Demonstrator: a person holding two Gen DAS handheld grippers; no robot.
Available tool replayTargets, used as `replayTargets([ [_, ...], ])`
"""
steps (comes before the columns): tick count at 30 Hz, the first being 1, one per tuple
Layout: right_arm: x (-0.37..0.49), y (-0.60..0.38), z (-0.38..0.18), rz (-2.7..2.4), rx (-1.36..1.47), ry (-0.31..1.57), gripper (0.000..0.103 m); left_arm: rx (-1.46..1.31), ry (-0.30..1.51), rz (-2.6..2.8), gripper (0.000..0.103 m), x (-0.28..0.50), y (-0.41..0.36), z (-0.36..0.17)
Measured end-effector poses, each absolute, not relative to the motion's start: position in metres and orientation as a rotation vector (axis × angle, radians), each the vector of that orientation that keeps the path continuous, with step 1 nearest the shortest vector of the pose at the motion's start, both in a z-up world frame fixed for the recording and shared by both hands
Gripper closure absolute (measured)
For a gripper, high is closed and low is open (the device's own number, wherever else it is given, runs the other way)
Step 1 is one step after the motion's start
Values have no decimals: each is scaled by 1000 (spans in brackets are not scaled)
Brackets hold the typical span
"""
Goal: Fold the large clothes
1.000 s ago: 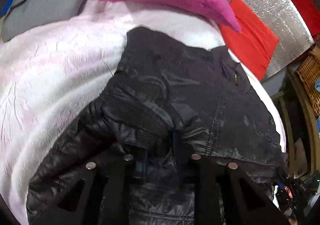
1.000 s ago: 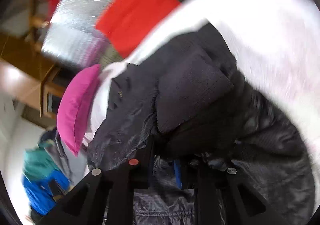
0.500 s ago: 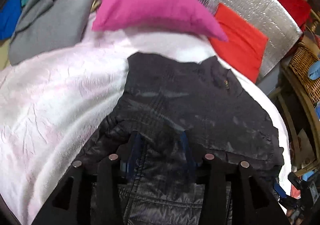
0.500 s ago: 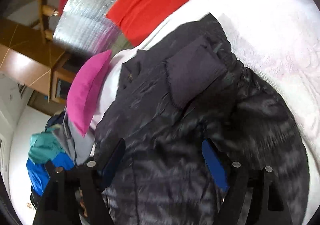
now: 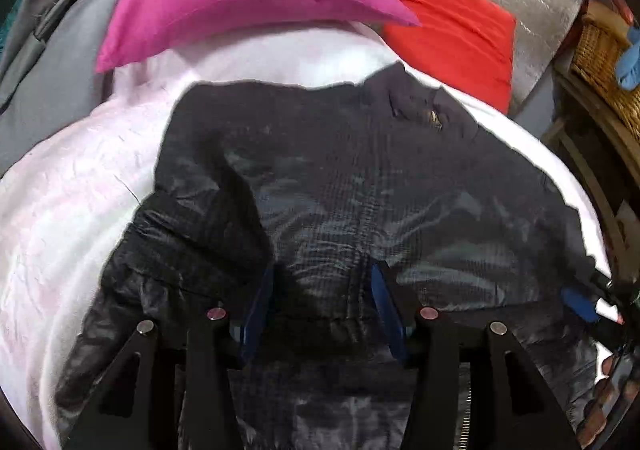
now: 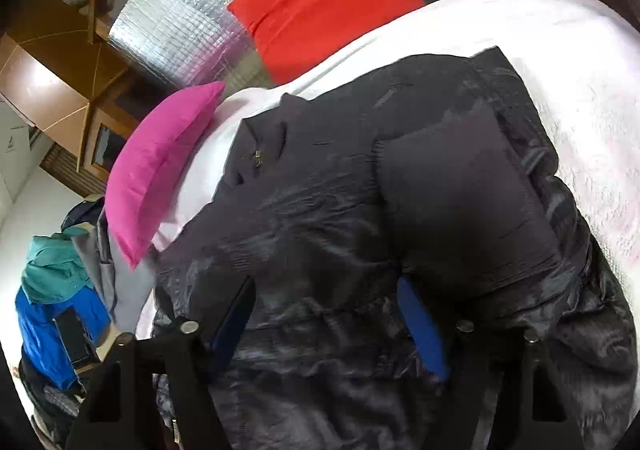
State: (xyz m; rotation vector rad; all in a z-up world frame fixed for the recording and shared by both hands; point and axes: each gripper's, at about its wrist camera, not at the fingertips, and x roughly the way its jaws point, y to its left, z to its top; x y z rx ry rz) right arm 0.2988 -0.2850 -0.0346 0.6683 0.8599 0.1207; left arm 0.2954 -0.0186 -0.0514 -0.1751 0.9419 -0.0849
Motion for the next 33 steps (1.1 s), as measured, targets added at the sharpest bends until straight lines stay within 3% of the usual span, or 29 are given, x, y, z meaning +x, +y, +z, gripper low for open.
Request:
replayTargets([
  [10,316,-271,8,143,603,796,24,-130,936,-82,50,296,-26,-50],
  [16,357,-286,-33,84,672,903,22,-121,920,-92,49,288,-24,-52],
  [20,349,-281,-21,79,626,892,22,-112,914,-91,49,284,-25,-52],
  [29,230,-296,29,150,504,810,22,-136,908,-143,43,228,11,-20],
  [33,139,-326,61,80,388,734,22,-121,865,-115,32,166,65,-7],
])
